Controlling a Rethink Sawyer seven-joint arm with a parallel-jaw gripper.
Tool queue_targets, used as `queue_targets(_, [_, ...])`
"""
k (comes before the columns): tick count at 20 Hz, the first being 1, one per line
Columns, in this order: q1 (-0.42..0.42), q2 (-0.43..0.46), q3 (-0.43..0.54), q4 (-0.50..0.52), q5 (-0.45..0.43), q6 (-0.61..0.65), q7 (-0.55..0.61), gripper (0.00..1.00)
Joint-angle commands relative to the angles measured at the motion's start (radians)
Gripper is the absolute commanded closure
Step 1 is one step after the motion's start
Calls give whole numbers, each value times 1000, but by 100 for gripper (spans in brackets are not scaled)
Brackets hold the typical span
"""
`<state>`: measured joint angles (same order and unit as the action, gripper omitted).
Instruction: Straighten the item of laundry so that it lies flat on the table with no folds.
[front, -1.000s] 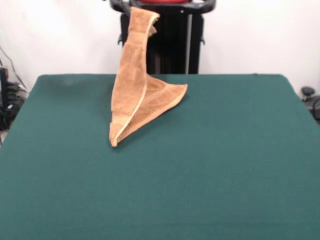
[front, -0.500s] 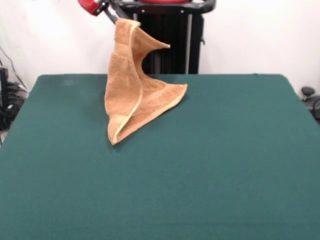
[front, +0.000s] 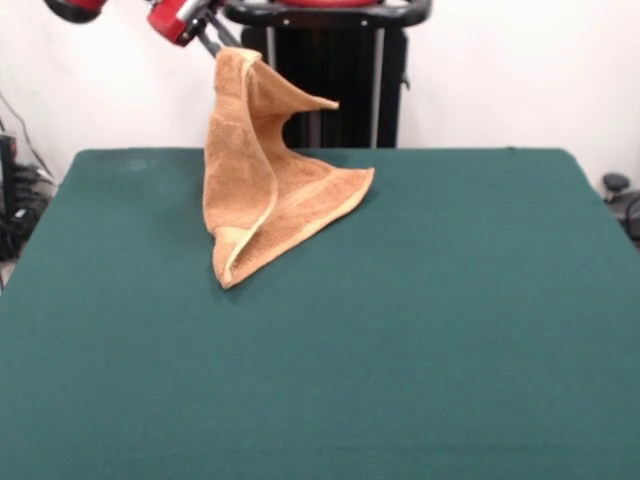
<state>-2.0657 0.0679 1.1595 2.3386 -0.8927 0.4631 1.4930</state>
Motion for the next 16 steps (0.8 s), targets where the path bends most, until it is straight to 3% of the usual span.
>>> queue_targets(1, [41,67,-97,-176,-6,163,-379,100])
queue_targets(16, [26,70,-93,-245,69,279,-459,100])
